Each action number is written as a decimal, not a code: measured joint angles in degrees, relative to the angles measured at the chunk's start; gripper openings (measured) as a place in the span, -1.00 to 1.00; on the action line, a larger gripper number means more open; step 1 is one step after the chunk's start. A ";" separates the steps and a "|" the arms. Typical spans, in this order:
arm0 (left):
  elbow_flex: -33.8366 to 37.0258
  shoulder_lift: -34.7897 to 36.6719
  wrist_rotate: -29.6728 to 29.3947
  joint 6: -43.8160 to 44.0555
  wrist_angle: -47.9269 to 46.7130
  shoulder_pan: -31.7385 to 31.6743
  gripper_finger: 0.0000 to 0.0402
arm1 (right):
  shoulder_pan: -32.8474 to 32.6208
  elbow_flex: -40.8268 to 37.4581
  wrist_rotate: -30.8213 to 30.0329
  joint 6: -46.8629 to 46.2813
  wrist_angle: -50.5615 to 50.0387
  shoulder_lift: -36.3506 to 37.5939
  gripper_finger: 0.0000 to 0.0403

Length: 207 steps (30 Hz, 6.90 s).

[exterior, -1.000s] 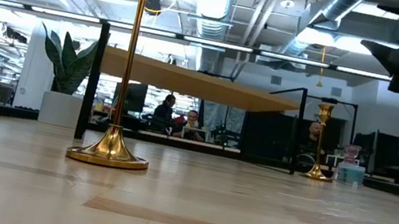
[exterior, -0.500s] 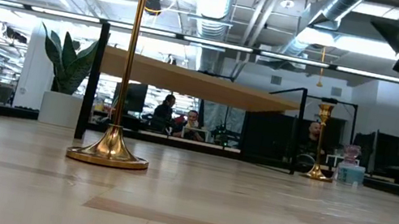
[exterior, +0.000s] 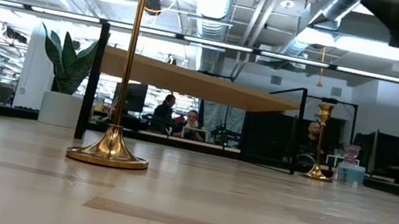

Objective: Pick & Place candle stick holders
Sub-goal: Put the bottom left gold candle holder on the shelf

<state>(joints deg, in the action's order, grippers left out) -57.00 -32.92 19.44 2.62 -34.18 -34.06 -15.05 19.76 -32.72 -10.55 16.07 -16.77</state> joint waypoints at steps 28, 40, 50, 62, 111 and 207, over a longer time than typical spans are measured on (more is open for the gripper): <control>-2.51 -0.30 -0.13 12.24 -51.13 9.64 0.91 | 0.00 0.77 2.89 -1.49 -2.37 -1.60 0.58; 6.33 -2.77 1.59 18.13 -45.31 22.01 0.91 | 0.00 0.77 2.92 -1.49 -2.37 -1.60 0.58; 7.20 -8.73 -3.81 26.19 -38.57 39.37 0.91 | 0.02 0.77 2.92 -1.48 -2.37 -1.60 0.58; 7.20 -14.88 -19.74 43.01 -28.65 67.94 0.91 | 0.02 0.75 2.92 -1.42 -2.37 -1.60 0.58; 13.76 -23.46 -43.99 45.66 -4.36 86.20 0.87 | 0.09 0.75 2.68 -1.51 -2.33 -1.60 0.58; -3.31 -17.08 -75.60 -27.68 45.01 47.92 -0.92 | 1.42 0.71 -11.51 0.61 -0.66 -1.60 0.58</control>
<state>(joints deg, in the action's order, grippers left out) -60.31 -49.99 -56.16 -25.06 10.83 13.86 -13.63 20.47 -44.23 -9.94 15.41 -18.37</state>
